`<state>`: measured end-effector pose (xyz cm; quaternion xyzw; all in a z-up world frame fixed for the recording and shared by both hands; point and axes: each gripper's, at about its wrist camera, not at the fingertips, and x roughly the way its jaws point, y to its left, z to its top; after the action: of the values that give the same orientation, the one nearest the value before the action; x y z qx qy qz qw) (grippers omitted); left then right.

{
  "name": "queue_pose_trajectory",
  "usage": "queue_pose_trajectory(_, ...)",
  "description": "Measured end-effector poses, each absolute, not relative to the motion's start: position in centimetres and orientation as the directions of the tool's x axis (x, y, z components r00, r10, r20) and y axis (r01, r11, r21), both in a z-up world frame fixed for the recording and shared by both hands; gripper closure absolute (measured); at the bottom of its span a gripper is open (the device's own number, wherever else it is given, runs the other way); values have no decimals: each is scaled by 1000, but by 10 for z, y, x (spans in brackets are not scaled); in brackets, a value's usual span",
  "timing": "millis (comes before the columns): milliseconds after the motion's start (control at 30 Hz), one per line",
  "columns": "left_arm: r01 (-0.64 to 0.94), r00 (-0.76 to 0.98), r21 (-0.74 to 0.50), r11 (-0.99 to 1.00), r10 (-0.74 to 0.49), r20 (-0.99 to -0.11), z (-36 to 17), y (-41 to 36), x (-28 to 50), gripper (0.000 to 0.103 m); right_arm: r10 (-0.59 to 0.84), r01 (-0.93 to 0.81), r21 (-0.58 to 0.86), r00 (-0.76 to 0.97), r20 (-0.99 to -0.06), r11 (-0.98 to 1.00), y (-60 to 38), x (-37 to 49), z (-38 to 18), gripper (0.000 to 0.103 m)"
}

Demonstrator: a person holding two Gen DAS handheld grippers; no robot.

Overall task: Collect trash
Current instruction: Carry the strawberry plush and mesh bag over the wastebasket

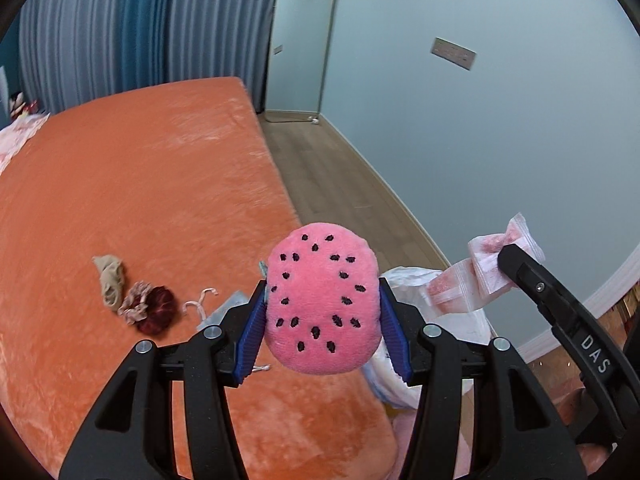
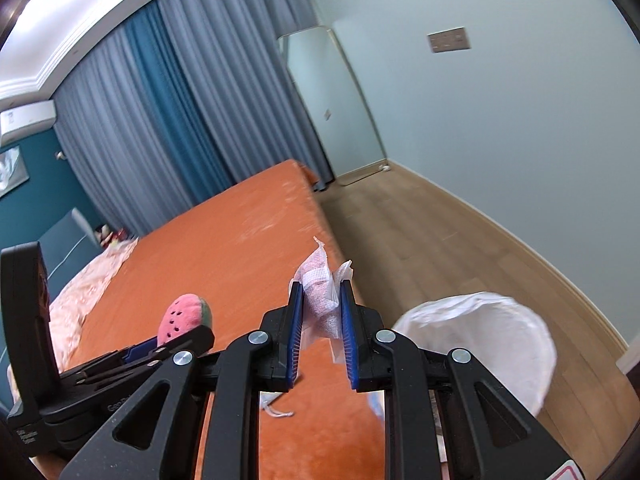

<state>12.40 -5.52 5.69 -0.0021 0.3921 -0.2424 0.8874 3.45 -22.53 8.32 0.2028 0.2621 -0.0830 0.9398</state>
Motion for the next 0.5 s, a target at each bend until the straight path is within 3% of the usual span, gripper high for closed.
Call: queue_pose_trajectory(500,572,516,-139,809,-486,-705,57,-153,91,53,-147,394,377,829,-539,839,-289,-7,67,86)
